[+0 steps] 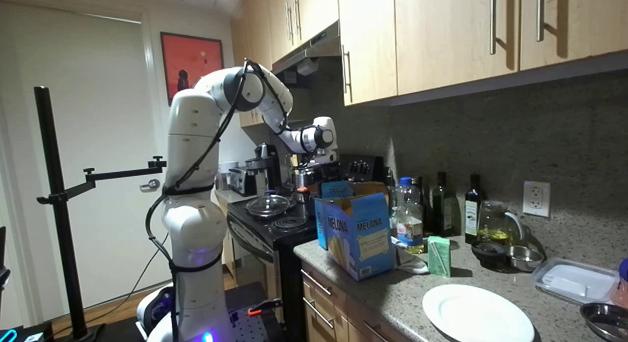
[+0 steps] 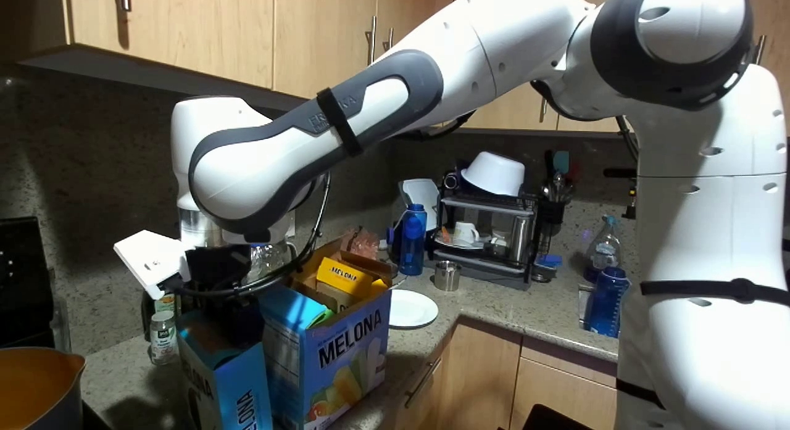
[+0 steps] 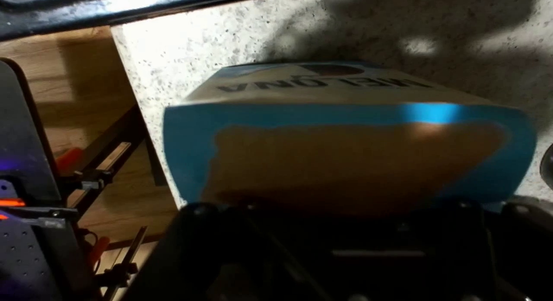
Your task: Remove the white plastic from the blue box on the left and put it on the counter
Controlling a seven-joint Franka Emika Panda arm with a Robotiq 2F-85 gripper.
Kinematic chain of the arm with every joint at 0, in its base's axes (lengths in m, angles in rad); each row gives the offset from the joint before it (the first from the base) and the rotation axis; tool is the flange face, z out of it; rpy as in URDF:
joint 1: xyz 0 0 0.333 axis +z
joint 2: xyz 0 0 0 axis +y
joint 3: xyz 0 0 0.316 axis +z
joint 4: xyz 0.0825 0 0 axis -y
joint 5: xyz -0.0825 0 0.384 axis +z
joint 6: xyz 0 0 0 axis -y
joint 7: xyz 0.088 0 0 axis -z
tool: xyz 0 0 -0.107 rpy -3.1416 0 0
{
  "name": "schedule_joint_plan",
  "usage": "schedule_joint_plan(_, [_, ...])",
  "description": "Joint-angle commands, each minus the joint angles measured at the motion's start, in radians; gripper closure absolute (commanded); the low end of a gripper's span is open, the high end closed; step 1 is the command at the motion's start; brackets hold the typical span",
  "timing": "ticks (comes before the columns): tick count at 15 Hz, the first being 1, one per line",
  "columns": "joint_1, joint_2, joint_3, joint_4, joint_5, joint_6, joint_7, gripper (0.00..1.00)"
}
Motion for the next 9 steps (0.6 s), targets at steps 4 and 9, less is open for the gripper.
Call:
schedule_joint_plan(4, [0.006, 0.013, -0.029, -0.002, 0.029, 0.011, -0.016, 0.87])
schedule_joint_plan(9, [0.009, -0.013, -0.034, -0.003, 0.027, 0.0, -0.015, 0.95])
